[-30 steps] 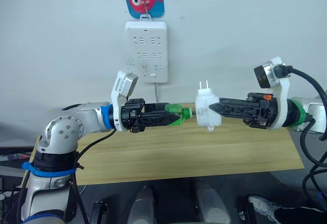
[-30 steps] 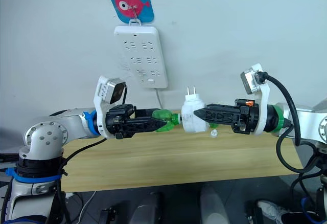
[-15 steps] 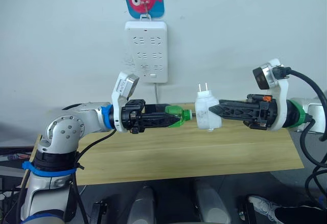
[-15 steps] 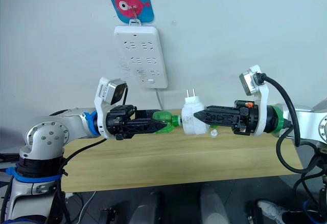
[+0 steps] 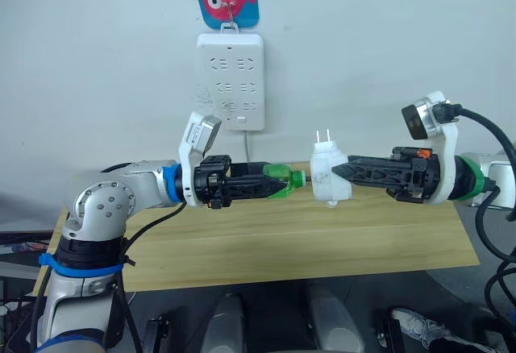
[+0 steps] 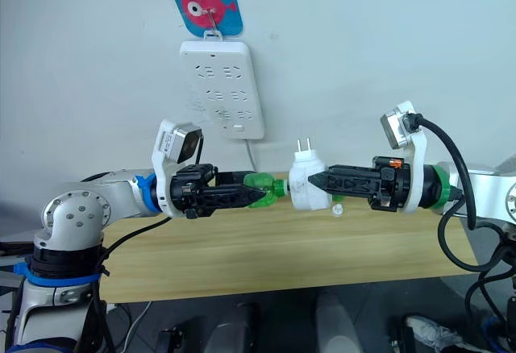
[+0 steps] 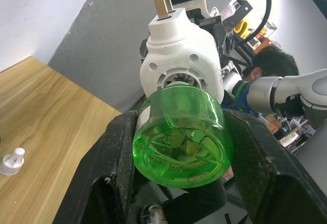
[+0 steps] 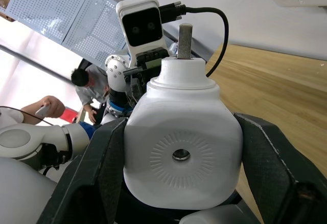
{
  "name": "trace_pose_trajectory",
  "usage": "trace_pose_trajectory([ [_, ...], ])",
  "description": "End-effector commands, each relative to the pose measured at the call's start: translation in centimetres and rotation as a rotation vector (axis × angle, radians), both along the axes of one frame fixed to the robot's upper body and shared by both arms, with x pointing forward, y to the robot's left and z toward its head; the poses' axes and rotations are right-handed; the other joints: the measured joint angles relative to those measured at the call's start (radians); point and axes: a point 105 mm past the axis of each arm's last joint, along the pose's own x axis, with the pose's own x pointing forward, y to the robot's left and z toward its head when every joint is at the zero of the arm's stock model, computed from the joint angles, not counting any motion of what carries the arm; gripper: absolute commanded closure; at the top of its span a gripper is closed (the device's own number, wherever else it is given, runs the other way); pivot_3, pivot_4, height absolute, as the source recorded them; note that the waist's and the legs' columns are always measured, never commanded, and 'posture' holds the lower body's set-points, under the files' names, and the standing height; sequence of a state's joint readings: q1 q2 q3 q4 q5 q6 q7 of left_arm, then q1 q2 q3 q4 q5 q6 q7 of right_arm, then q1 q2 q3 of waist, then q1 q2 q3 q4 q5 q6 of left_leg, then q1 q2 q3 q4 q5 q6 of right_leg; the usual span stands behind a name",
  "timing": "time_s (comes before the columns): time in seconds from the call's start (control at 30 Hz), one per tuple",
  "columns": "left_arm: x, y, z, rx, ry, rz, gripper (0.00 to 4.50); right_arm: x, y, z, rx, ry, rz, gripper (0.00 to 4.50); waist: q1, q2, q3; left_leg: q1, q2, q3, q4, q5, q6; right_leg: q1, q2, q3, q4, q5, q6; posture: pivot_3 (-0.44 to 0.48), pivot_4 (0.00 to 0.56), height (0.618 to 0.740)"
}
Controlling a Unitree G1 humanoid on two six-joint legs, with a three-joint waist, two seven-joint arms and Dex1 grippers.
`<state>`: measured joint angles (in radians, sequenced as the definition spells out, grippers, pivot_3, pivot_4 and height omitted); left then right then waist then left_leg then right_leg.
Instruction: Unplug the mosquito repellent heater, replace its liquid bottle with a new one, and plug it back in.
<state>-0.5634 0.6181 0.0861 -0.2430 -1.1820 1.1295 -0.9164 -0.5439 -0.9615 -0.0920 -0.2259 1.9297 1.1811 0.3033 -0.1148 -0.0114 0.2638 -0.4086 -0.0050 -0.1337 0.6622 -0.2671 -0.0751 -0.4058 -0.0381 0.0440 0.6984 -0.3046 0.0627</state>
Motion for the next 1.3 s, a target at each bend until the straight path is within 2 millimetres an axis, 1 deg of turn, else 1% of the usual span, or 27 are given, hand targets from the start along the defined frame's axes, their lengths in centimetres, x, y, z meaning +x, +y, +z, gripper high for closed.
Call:
trace_pose_trajectory([
  [0.03,-0.5,0.0,1.5,-0.056,-0.041,-0.018,2.24,-0.7,0.3,0.6,0.012,-0.014,0.042,1.63,0.0,0.0,0.0,0.0,0.0,0.0,0.0,0.0,0.0,0.0,0.0,0.0,0.0,0.0,0.0,-0.161,0.188,0.734],
  [0.3,-0.9,0.1,1.7,-0.063,-0.025,-0.031,2.24,-0.1,-0.2,0.5,0.014,-0.004,0.011,1.63,0.0,0.0,0.0,0.0,0.0,0.0,0.0,0.0,0.0,0.0,0.0,0.0,0.0,0.0,0.0,-0.161,0.187,0.734],
  [0.4,-0.9,0.1,1.3,-0.047,-0.028,-0.033,2.24,-0.1,-0.2,0.5,0.016,-0.002,0.011,1.63,0.0,0.0,0.0,0.0,0.0,0.0,0.0,0.0,0.0,0.0,0.0,0.0,0.0,0.0,0.0,-0.16,0.188,0.734],
  [0.53,-1.2,-0.3,0.9,-0.031,-0.031,-0.051,2.24,-0.5,0.2,0.6,0.028,-0.003,0.033,1.63,0.0,0.0,0.0,0.0,0.0,0.0,0.0,0.0,0.0,0.0,0.0,0.0,0.0,0.0,0.0,-0.16,0.188,0.734],
  [0.67,-1.1,-0.9,0.7,-0.032,-0.045,-0.06,2.24,-0.8,0.7,0.7,0.032,-0.009,0.056,1.63,0.0,0.0,0.0,0.0,0.0,0.0,0.0,0.0,0.0,0.0,0.0,0.0,0.0,0.0,0.0,-0.16,0.188,0.734],
  [1.03,-1.1,-1.8,0.1,-0.024,-0.078,-0.079,2.24,-0.8,1.5,0.8,0.041,-0.02,0.076,1.63,0.0,0.0,0.0,0.0,0.0,0.0,0.0,0.0,0.0,0.0,0.0,0.0,0.0,0.0,0.0,-0.164,0.186,0.734],
  [1.3,-1.2,-2.3,0.2,-0.051,-0.084,-0.086,2.24,-1.1,2.2,0.6,0.028,-0.021,0.103,1.63,0.0,0.0,0.0,0.0,0.0,0.0,0.0,0.0,0.0,0.0,0.0,0.0,0.0,0.0,0.0,-0.165,0.184,0.734],
])
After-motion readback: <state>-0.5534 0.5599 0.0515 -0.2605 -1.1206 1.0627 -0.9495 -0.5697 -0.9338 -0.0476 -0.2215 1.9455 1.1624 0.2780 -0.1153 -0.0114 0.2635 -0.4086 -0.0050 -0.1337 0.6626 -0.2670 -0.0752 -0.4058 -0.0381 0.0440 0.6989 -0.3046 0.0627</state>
